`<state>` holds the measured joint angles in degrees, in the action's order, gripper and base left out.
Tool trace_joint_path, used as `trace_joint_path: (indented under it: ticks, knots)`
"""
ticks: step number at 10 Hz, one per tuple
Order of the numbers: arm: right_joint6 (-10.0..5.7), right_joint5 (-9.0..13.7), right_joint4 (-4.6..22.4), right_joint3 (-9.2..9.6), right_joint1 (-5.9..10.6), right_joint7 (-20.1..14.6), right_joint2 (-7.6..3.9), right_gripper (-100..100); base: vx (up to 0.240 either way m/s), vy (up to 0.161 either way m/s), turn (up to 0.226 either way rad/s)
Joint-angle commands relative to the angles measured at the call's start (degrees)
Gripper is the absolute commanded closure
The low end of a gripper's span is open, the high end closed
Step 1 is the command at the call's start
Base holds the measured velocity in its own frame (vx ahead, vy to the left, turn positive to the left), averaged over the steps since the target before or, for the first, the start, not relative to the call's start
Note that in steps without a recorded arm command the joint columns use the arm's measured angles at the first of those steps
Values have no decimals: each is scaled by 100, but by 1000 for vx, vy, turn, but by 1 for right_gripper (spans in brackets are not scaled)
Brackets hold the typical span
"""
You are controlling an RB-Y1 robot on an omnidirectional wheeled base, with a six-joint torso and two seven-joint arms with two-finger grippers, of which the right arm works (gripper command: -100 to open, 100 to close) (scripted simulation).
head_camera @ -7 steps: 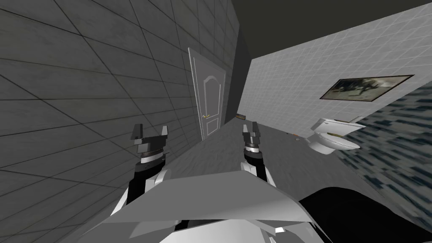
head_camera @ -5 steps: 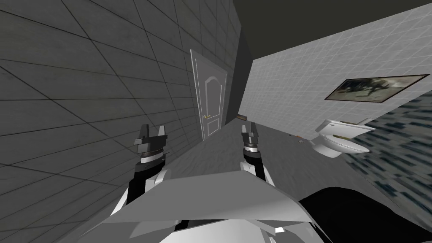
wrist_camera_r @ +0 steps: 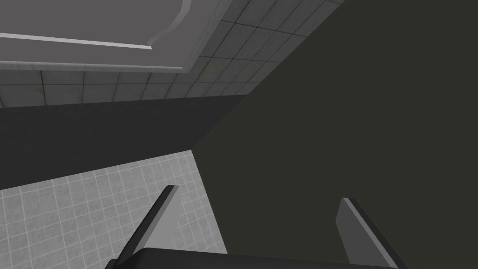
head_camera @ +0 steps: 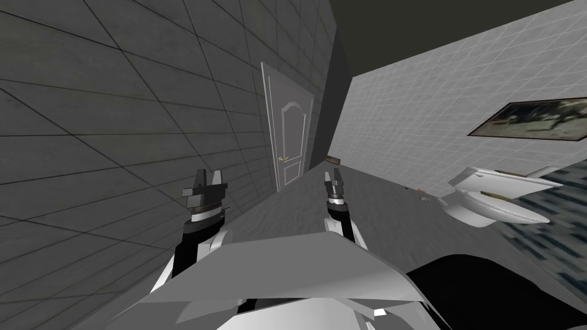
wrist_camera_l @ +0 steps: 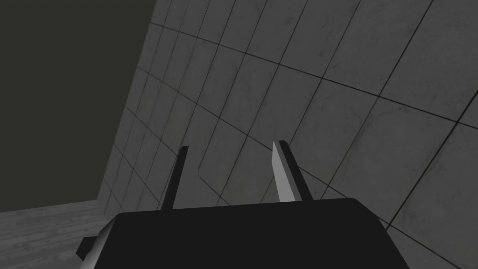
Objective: Pull the door open
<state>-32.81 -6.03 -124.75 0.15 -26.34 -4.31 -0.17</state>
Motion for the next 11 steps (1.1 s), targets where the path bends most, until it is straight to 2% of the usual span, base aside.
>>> trace_joint_path:
  ticks: [1, 6, 11]
  knots:
    - [-30, 4, 185, -16, 73, -11, -46, -100, 69, -18, 64]
    - [-107, 10, 896, -80, 417, -29, -190, -100, 75, -26, 96]
    - [-198, 18, 1732, -155, 820, -50, -333, -100, 92, -29, 124]
